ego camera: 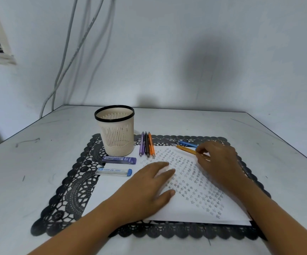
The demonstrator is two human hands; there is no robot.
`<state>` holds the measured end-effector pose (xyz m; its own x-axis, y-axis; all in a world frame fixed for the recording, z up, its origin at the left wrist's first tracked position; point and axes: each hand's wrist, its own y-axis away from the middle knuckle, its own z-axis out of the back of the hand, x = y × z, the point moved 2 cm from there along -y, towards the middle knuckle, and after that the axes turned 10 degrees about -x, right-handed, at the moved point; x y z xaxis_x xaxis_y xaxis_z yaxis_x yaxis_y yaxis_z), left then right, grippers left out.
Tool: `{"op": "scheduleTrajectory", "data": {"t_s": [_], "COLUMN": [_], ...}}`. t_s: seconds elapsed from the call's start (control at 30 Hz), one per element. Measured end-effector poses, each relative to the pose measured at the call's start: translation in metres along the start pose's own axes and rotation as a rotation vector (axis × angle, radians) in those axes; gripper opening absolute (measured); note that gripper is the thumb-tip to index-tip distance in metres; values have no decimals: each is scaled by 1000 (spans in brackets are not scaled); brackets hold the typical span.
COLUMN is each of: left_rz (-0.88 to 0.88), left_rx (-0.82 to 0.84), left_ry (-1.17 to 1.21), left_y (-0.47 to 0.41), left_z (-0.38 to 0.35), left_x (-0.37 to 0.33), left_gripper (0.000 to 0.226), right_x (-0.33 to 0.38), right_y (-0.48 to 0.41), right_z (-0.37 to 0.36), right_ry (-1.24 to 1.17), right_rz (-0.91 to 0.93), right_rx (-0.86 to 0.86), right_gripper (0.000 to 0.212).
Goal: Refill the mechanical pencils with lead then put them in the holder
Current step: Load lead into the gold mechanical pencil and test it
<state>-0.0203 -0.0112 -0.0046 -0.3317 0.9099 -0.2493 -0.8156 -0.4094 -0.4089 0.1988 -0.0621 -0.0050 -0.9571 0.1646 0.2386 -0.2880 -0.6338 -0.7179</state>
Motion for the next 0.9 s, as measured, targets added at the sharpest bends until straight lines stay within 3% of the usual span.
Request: {"op": "scheduleTrajectory", "data": {"t_s": [0.13,0.23,0.5,0.67,0.9], "left_rz": [-95,-126,-76,24,100], "left_rx": [-219,-286,-274,-346,-372], "left_ry": [-168,-202,-76,74,95], "left_y": [-3,-6,-5,-7,-8], "left_z": [-1,-1,0,3,3], "left_x": [4,6,5,13,21], "left_gripper": [54,52,34,41,49], "right_x": [34,54,71,62,55], "right_y": [5,11,15,9,4], "right_z": [14,24,32,36,39], "right_ry": [-271,-417,-766,-969,-958], "right_rz": [44,-6,-289,-498,-524], "right_rx": [180,256,320,342,267], "right_gripper": [10,12,15,11,16]}}
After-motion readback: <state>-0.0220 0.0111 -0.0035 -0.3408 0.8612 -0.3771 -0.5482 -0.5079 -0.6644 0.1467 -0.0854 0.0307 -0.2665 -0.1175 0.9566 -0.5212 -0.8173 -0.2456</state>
